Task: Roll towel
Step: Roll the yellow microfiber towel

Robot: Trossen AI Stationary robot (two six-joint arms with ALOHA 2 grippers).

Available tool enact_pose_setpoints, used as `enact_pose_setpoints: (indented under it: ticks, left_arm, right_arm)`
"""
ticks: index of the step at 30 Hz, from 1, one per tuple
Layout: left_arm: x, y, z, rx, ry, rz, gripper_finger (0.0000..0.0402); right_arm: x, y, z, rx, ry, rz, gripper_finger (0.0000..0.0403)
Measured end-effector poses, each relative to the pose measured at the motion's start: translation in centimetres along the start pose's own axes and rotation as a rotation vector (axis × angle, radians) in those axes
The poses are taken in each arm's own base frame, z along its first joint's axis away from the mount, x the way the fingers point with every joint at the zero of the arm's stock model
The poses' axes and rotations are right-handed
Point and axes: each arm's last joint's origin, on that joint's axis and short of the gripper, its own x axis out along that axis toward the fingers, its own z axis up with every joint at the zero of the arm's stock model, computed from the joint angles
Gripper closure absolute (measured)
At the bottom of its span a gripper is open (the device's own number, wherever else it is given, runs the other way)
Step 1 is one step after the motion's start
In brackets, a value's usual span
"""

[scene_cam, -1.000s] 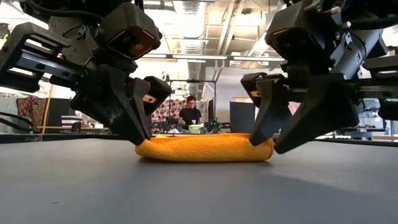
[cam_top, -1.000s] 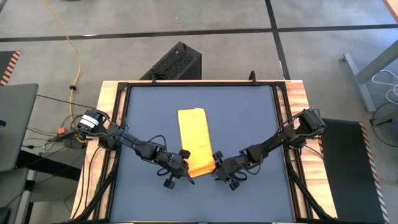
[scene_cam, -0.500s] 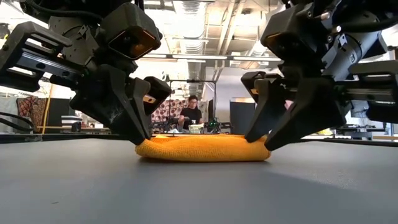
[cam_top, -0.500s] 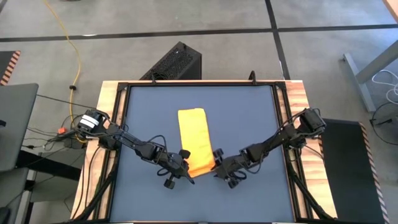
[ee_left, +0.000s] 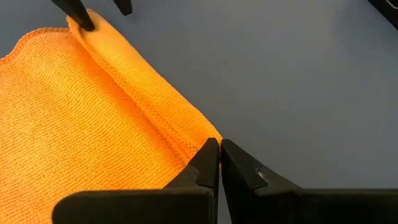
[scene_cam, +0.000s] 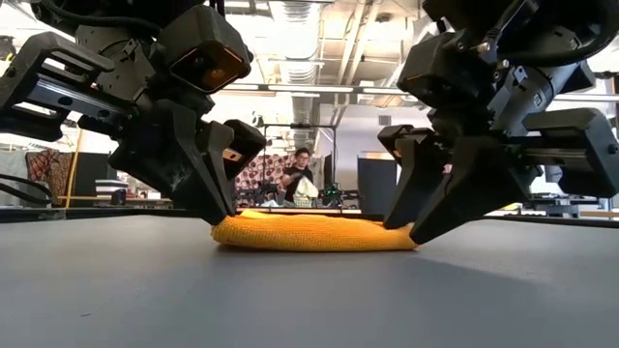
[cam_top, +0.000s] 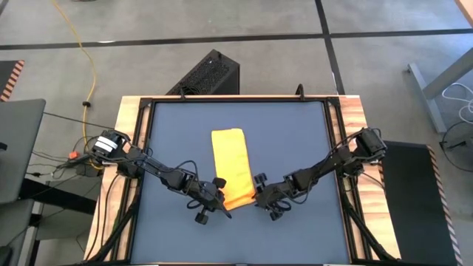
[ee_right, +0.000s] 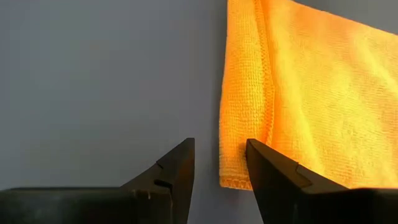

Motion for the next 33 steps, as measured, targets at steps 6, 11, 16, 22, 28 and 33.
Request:
enact_pose_setpoints:
  ticks: [6, 11, 16, 22, 28, 33]
  left_arm:
    - [0.0, 0.0, 0.0, -0.002, 0.000, 0.000, 0.0401]
    - [0.0, 0.0, 0.1, -0.024, -0.009, -0.001, 0.0401]
    - [0.0, 0.0, -0.2, -0.094, -0.060, 0.000, 0.0401]
    - [-0.2, 0.0, -1.6, -0.237, -0.122, 0.012, 0.0401]
    - [-0.3, 0.0, -1.5, -0.319, -0.159, 0.006, 0.0401]
    - [-0.3, -0.1, -1.5, -0.380, -0.165, -0.015, 0.0401]
  right_arm:
    - [0.0, -0.2, -0.1, 0.055, 0.011, -0.052, 0.0256]
    - [0.0, -0.2, -0.1, 0.081, 0.015, -0.076, 0.0285]
    - [0.2, 0.0, -0.5, 0.142, 0.028, -0.068, 0.0306]
    - [0.2, 0.1, -0.9, 0.246, 0.037, -0.046, 0.0338]
    - [0.1, -0.1, -1.0, 0.358, 0.049, 0.008, 0.0379]
    - [0.2, -1.3, -1.3, 0.548, 0.092, 0.176, 0.0384]
